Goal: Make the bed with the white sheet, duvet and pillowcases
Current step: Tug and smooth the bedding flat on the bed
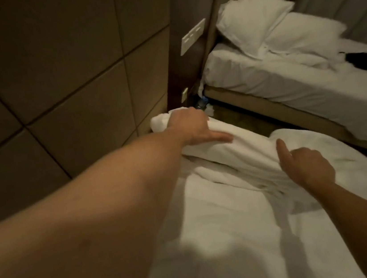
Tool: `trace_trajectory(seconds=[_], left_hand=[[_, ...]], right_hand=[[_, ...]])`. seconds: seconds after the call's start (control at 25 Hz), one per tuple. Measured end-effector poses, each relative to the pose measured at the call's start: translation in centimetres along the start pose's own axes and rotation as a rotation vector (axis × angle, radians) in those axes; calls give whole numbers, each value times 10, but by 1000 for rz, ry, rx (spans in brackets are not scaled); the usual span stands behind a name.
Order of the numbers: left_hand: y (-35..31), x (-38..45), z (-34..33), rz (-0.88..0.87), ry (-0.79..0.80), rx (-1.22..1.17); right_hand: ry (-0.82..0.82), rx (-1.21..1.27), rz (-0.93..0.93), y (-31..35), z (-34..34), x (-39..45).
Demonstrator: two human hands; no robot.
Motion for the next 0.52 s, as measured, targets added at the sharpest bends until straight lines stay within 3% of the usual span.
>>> trace_trajectory(seconds=[0.12,0.28,0.4,0.52], left_hand=[[5,-49,72,-40,-95,40],[29,-140,121,-71,-123,44],[54,-204,122,-67,-74,57],[68,-256,79,-97,52,90]], right_hand=[[-144,3,22,19,69,-65],[-215,20,94,53,118,-183],[-185,5,126,72,115,-263],[-40,-29,87,69,75,-328]])
Point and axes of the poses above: each hand's wrist, its own x-axis towards the middle knuckle, its own z-axis out of the back of the hand, y = z × x, the point moved 2 cm from there along x, towards the middle knuckle, and after that the axes turned 8 degrees about x, right-handed, at the moved point
